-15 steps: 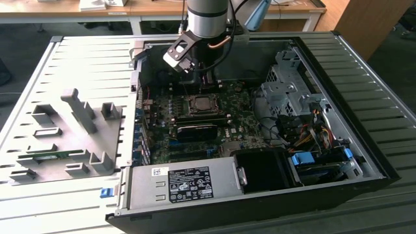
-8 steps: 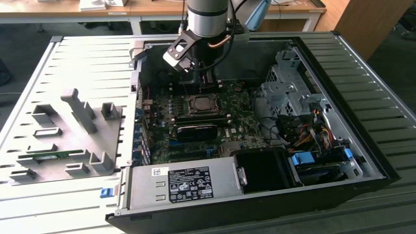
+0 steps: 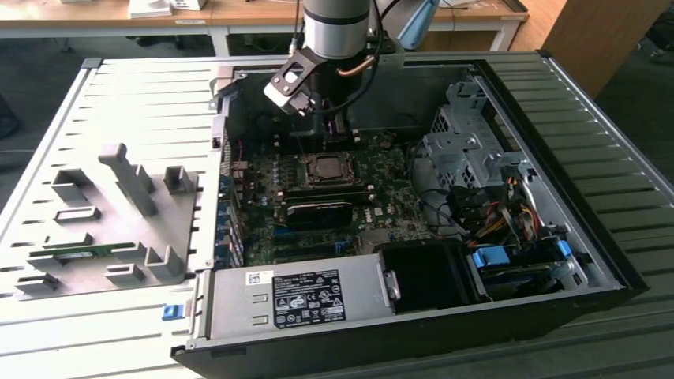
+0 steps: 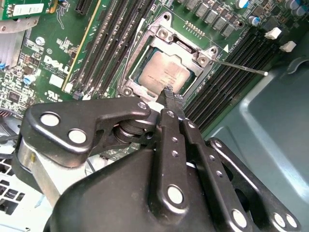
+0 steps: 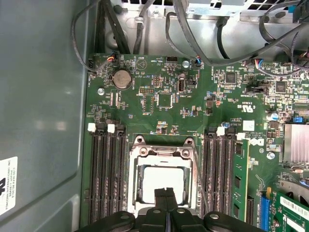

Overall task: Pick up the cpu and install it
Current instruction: 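Install the first cpu locking lever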

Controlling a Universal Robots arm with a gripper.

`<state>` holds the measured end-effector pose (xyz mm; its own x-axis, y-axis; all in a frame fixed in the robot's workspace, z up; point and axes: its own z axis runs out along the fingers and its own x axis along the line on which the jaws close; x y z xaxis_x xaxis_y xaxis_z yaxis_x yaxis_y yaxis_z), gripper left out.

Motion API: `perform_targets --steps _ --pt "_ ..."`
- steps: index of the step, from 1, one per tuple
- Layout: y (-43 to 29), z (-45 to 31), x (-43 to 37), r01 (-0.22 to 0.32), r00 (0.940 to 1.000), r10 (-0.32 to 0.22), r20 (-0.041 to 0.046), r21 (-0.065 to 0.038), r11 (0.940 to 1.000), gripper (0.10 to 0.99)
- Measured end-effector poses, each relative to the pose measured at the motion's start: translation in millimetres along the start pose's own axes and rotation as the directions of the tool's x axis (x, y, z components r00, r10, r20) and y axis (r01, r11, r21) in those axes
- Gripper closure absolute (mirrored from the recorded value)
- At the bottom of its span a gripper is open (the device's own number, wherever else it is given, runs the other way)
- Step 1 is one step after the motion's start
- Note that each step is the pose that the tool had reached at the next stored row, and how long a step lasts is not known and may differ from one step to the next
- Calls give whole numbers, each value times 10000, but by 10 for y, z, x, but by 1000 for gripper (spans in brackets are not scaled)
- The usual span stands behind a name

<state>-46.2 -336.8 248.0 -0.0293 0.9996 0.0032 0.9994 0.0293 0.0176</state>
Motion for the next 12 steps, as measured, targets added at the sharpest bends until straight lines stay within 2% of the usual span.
perform_targets --steps 12 --pt "1 -32 0 0 10000 0 1 1 10000 980"
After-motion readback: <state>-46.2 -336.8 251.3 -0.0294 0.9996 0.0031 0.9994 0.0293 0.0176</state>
